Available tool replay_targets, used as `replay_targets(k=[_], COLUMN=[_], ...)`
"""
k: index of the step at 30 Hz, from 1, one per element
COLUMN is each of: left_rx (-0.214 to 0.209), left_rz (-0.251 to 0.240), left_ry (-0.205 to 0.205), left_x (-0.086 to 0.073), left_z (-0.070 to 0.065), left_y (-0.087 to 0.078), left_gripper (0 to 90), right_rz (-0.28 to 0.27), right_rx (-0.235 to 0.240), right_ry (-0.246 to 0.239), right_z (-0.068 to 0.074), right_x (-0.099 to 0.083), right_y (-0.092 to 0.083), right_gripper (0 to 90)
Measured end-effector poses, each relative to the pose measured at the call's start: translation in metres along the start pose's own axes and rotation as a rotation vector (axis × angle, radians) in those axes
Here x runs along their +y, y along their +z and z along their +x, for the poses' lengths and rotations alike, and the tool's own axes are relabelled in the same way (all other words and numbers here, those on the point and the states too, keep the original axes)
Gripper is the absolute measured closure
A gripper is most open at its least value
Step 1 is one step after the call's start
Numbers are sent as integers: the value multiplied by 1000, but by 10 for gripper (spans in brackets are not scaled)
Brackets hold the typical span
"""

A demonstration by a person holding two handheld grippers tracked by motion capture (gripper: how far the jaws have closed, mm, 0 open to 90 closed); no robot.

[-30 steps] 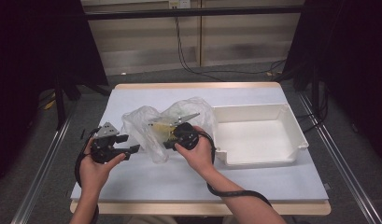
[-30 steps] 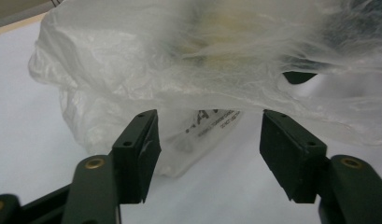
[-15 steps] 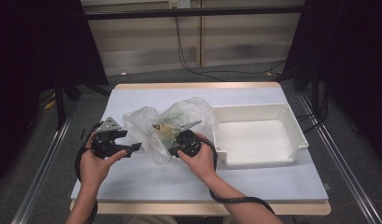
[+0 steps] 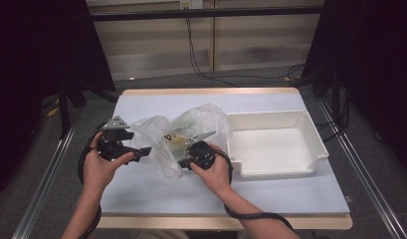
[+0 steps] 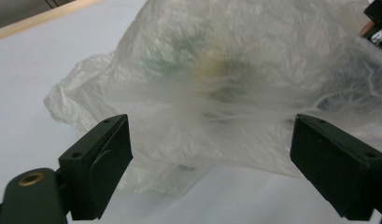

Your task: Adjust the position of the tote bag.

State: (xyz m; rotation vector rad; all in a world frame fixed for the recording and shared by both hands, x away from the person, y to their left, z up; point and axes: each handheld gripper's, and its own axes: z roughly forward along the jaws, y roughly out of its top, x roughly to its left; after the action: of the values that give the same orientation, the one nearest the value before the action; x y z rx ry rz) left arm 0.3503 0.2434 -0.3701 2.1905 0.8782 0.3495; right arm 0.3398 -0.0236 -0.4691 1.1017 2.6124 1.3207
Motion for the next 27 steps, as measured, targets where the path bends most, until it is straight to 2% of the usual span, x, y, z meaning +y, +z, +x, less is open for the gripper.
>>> replay_targets(k=[7, 15, 17, 21, 27], left_rx=[-9, -38, -51, -50, -51], left_rz=[2, 21, 13, 11, 7], left_ry=[19, 18, 12, 5, 20], left_x=[17, 30, 33, 40, 55], left_z=[1, 2, 3, 3, 1], left_y=[-2, 1, 1, -1, 0], left_gripper=[107, 102, 102, 100, 81], right_rz=[2, -1, -4, -6, -4], right_rx=[3, 7, 9, 9, 10], right_ry=[-8, -10, -9, -9, -14], right_z=[3, 4, 5, 6, 6], right_x=[-1, -1, -2, -1, -2], right_y=[3, 5, 5, 5, 7], right_gripper=[900, 900, 900, 900, 900])
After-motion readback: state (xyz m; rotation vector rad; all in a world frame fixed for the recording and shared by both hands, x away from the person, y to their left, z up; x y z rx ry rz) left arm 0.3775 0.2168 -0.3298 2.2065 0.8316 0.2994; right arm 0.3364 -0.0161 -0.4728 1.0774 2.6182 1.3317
